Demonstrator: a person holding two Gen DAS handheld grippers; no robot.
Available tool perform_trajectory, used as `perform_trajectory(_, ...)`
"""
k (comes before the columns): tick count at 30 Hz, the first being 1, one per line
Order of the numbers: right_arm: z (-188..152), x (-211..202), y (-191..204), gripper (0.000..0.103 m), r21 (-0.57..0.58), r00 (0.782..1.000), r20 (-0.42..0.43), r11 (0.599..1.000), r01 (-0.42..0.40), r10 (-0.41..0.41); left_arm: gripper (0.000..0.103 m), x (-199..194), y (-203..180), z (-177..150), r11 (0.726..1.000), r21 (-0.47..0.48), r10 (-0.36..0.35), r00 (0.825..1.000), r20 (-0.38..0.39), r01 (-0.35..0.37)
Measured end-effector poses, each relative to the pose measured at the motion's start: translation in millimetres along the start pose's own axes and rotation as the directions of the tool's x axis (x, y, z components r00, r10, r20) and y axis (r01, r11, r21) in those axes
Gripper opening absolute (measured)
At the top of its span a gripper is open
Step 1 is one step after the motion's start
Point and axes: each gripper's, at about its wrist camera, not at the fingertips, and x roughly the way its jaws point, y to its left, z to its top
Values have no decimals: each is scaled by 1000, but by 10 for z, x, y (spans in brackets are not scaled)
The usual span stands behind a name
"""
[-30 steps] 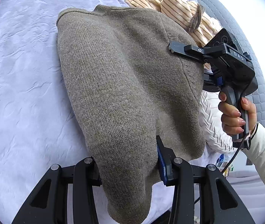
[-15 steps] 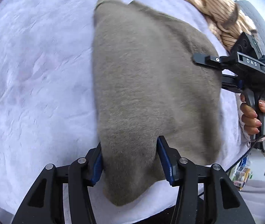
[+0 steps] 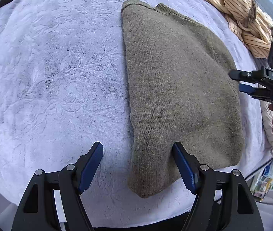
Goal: Fold small clothes
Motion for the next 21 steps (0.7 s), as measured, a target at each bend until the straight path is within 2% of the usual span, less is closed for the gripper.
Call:
perform_trajectory(4,-202,-108,18,71,18,999,-4,999,44,-43,76,-4,-137,27,999,16,49,999,8,-49)
perform_trajectory(7,-404,-179,69,72,7,994,-13,994,110,-109,76,-50,-200,19,998,13,68,998,16,-68)
perform_trajectory(9,-522,-206,112,72,-4,990,-12,990,139,-139,85,-90,-235,11,997,4,75,997,18,-75)
perform_trajectory(10,-594,-216,154,72,-11,988,-12,988,154,-155,95,-124,-239,4,996,1,84,996,24,-84)
perform_trajectory(11,-643,-223,182,74,-16,986,-11,986,165,-165,96,-152,-262,1,996,-1,95,995,33,-95)
perform_trajectory(12,-693,-235,202,83,-20,985,-11,984,175,-175,96,-186,-268,-15,995,0,102,994,39,-102)
perform_trajectory(13,-749,-247,237,84,-25,983,-8,983,182,-182,97,-211,-264,-34,995,-1,104,994,39,-104)
perform_trajectory(15,-813,-278,284,84,-26,983,2,983,184,-184,97,-216,-292,-35,993,-7,121,992,31,-121)
perform_trajectory(18,-887,-302,370,84,-20,982,21,981,191,-190,97,-206,-324,-36,982,-7,187,982,21,-187)
perform_trajectory(21,-942,-199,482,84,-67,980,2,978,200,-200,97,-167,-312,4,976,-18,218,976,28,-217)
